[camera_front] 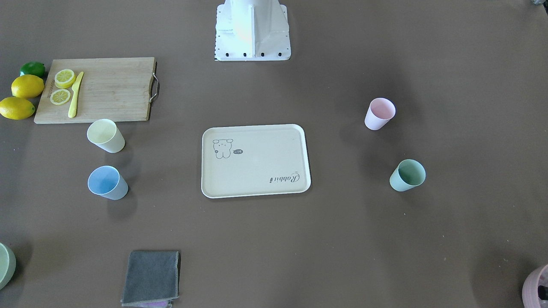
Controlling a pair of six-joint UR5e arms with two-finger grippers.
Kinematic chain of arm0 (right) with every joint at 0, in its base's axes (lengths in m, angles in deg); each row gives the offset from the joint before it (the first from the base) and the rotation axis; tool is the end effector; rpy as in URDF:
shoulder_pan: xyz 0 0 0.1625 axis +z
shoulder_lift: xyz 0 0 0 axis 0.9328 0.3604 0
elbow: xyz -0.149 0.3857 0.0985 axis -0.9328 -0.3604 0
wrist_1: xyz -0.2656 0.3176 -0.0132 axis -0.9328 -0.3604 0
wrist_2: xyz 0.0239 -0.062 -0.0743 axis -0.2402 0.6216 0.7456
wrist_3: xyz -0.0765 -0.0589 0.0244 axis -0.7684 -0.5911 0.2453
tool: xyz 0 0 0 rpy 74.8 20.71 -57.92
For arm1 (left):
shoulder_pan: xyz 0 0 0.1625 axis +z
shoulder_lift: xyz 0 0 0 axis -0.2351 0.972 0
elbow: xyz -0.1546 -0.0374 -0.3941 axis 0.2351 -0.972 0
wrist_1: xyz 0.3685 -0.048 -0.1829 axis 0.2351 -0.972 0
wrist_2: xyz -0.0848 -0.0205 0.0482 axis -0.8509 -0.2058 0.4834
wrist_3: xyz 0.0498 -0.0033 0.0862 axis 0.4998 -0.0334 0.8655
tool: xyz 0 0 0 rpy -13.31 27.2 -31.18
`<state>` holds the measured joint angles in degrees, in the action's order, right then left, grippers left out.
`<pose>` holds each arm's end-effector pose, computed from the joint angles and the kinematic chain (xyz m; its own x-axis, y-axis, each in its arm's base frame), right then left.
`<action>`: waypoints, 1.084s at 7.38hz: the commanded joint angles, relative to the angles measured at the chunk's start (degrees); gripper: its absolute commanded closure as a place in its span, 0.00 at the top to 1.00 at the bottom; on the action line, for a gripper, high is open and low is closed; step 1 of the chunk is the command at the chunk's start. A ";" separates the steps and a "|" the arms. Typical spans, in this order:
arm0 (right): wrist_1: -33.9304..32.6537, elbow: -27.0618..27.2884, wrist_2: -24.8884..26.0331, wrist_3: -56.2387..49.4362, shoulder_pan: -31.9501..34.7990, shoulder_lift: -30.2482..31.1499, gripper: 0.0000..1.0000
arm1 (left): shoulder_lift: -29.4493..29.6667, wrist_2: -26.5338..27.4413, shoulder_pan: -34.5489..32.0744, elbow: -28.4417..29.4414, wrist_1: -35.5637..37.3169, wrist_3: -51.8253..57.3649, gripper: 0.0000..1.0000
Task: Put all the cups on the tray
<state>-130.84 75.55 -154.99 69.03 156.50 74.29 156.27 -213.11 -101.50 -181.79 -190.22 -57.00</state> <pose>0.0437 -0.5134 0.6338 0.7238 0.0813 0.6852 -0.0587 0.9967 -0.0562 -0.0489 -0.4964 0.5888 0.7380 0.1175 -0.6646 0.0465 0.9736 0.2237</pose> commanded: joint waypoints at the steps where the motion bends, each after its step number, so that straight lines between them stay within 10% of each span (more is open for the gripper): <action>1: 0.10 0.00 -0.11 0.00 0.00 0.12 1.00 | -0.09 0.08 0.02 -0.03 -0.01 -0.10 0.98; 8: 0.28 0.26 -2.74 -0.44 0.09 1.08 1.00 | 0.69 -0.10 0.98 -0.04 -0.54 0.34 0.98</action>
<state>-130.64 75.61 -156.67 68.63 156.51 75.23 156.40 -213.23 -101.25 -182.02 -190.70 -56.81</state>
